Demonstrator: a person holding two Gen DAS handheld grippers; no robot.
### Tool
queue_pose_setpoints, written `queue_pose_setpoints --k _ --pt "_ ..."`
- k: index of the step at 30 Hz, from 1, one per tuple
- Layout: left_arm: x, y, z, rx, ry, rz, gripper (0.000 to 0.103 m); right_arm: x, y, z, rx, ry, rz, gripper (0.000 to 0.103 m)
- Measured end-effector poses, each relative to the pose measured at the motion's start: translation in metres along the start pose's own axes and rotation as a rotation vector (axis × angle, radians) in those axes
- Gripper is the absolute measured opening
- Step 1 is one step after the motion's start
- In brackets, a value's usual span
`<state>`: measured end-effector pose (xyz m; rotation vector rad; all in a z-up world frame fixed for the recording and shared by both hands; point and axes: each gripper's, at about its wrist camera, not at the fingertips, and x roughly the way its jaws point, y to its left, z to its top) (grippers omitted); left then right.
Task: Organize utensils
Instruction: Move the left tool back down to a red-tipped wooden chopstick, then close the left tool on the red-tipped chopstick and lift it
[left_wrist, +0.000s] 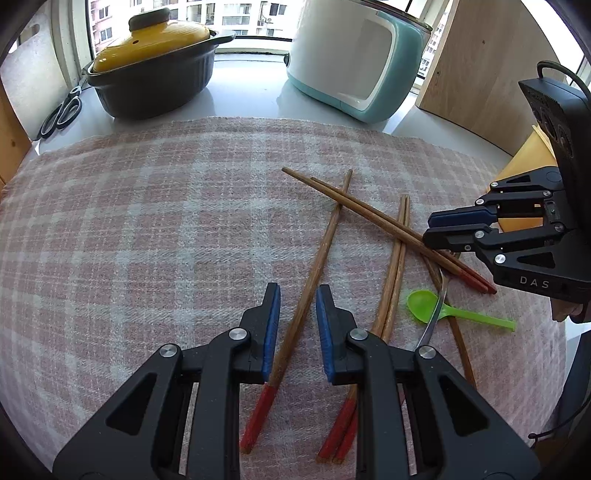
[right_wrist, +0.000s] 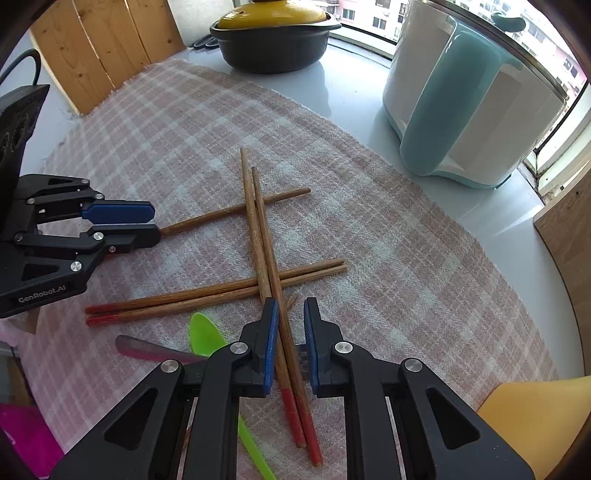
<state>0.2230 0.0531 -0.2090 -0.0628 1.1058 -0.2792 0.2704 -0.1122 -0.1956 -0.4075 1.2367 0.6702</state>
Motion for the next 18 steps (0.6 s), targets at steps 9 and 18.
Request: queue_pose_setpoints --k 9,18 --pt "0.008 -0.002 0.002 0.015 0.015 -0.001 0.019 0.005 0.005 0.008 -0.046 0.039 0.011 0.01" --pt "0.015 -0.007 0.013 0.035 0.017 -0.001 0.019 0.019 0.012 0.016 -0.091 0.095 0.018 0.01"
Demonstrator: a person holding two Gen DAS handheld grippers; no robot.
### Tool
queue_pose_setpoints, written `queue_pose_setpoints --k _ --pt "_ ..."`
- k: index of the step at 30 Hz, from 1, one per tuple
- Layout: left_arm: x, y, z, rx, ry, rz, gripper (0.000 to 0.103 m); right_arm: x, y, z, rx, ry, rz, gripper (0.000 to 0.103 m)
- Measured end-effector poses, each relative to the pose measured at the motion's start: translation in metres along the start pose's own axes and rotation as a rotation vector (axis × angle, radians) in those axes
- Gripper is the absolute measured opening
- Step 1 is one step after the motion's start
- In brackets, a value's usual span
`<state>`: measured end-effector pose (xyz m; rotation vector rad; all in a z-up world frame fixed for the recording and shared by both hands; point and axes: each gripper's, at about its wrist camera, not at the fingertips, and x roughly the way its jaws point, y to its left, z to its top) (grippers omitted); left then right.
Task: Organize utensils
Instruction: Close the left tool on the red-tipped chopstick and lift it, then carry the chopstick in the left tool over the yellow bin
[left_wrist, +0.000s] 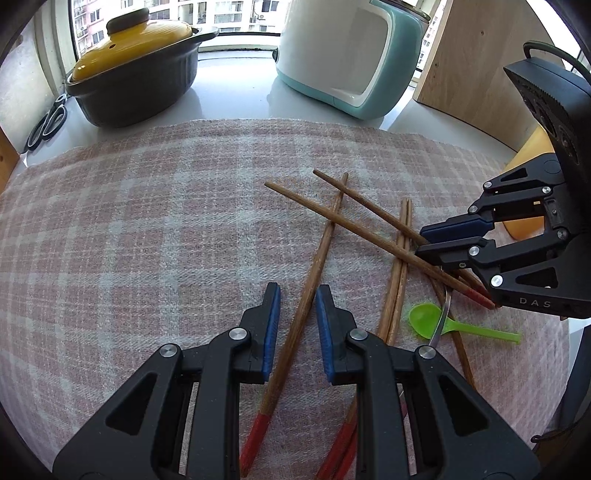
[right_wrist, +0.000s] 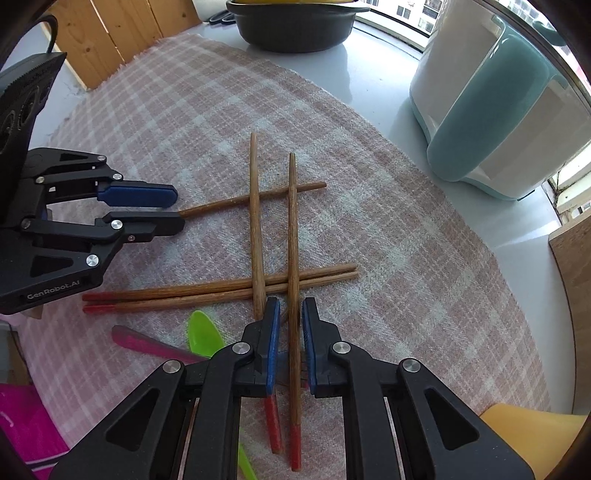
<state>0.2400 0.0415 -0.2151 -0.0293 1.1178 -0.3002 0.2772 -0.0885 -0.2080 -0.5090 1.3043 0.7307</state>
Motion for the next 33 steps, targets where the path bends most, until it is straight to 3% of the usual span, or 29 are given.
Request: queue_pose_setpoints --k 5,6,7,8,16,22,33 --pt "0.004 -0.007 0.006 0.054 0.012 0.032 0.019 0.004 0.003 0.004 0.007 0.004 0.006 0.01" --pt "0.005 -0.009 0.007 0.069 0.011 0.044 0.016 0.004 0.002 0.004 0.017 0.002 0.011 0.01" --pt "0.005 -0.011 0.007 0.077 0.008 0.062 0.006 0.004 0.001 0.003 0.03 -0.001 0.017 0.009" --pt "0.006 -0.012 0.008 0.081 0.008 0.069 0.006 0.004 -0.001 0.002 0.042 -0.006 0.023 0.008" --pt "0.0 0.008 0.006 -0.049 -0.013 0.048 0.004 -0.009 -0.012 -0.01 0.123 -0.053 0.064 0.005" --pt "-0.014 0.017 -0.001 -0.074 -0.043 0.065 0.004 -0.018 -0.016 -0.02 0.174 -0.097 0.073 0.005" --pt "-0.061 0.017 -0.006 -0.155 -0.14 -0.012 0.004 -0.056 -0.027 -0.044 0.263 -0.201 0.082 0.005"
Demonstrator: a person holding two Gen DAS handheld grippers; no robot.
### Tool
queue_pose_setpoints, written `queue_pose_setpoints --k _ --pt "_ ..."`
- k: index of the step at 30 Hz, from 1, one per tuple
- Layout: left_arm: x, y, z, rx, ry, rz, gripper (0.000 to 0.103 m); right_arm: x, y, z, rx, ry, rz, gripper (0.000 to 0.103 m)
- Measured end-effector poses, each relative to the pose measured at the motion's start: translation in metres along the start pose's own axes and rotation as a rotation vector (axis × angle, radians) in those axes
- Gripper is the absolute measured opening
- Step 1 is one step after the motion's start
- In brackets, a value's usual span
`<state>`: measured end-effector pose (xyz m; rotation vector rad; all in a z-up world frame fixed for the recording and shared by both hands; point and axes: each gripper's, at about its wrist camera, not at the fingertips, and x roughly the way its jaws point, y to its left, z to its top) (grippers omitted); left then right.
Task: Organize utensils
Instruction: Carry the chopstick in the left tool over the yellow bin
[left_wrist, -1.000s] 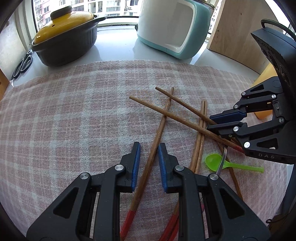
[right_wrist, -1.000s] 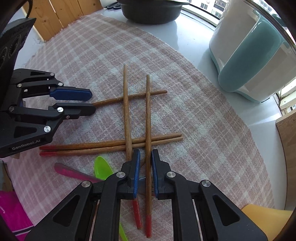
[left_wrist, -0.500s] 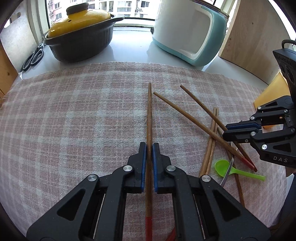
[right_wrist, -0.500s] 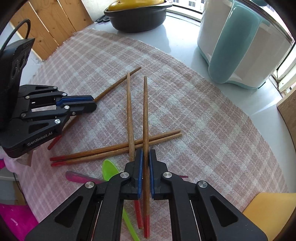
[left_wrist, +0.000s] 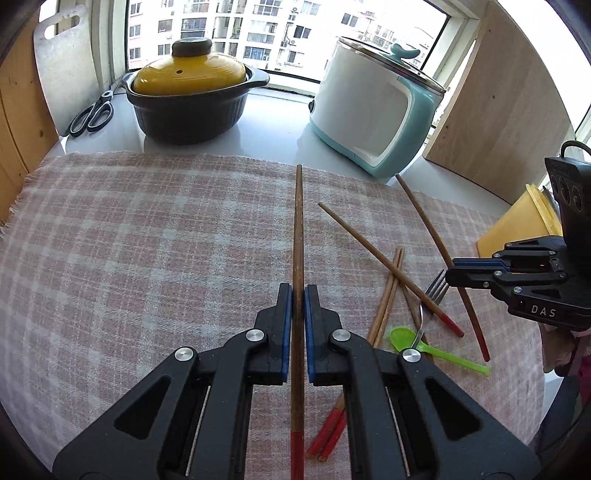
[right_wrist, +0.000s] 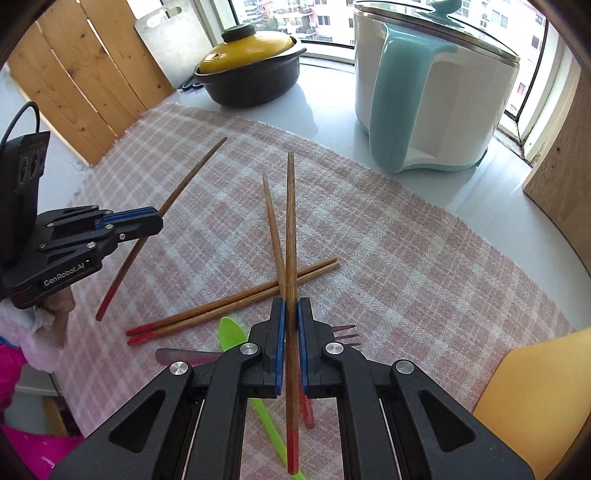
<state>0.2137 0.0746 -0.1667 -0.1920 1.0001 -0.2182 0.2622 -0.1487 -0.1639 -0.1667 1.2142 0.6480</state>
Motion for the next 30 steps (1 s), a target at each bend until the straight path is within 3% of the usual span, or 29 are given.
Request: queue_pose_setpoints --k 16,30 --pt "-0.045 -0.073 0.013 0.025 -0.11 -0.129 0.004 -0.084 -0.019 -0.03 0.117 -0.186 -0.003 0.005" --pt "-0.055 -0.153 0.034 0.06 -0.172 -0.257 0.004 -0.162 -0.058 -0.062 0.198 -0.329 -0.058 0.005"
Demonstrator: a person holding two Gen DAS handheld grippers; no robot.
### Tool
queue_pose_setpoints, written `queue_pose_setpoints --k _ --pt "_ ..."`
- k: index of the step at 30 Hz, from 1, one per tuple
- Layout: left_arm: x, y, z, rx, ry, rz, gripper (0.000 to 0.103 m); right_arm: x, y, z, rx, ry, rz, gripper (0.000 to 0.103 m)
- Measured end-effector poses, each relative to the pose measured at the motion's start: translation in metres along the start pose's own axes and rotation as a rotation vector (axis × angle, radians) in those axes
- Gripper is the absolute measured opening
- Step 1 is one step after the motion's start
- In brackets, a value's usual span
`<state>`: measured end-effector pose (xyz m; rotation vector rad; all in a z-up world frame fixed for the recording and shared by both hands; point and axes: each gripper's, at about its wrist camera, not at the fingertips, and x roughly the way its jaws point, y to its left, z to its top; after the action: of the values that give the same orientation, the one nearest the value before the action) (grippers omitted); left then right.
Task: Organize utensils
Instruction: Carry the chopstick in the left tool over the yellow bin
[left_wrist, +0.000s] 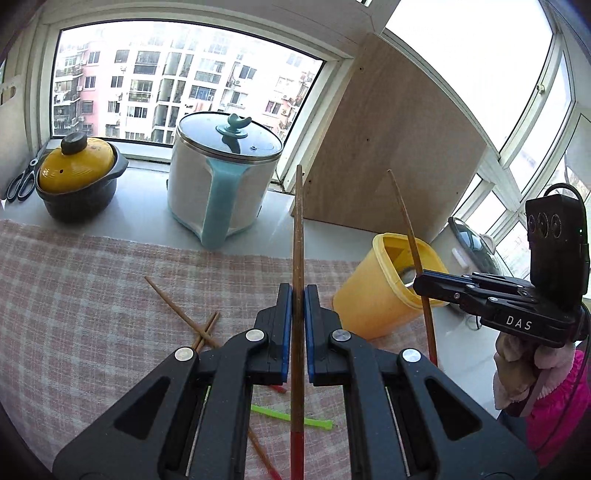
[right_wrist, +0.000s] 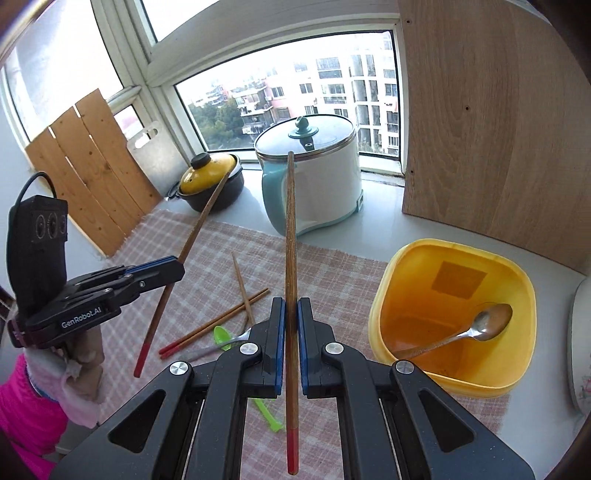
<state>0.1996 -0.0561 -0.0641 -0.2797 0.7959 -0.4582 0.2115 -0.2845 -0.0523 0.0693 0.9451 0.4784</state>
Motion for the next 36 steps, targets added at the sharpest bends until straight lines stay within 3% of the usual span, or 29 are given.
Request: queue_pose_setpoints --k 12,21,36 --pt "0.027 -0.065 0.031 0.037 -0.03 -0.08 0.004 -0.044 -0.045 0.012 0.06 -0.096 -0.055 0.005" --pt "0.063 -0.106 0.056 0.033 -0.053 -0.125 0.004 -0.052 -0.069 0.032 0.064 -0.137 -0.09 0.005" --pt "0.11 -0.13 0.068 0.054 -0.089 -0.119 0.004 -0.046 -0.113 0.045 0.11 -0.157 -0.114 0.005"
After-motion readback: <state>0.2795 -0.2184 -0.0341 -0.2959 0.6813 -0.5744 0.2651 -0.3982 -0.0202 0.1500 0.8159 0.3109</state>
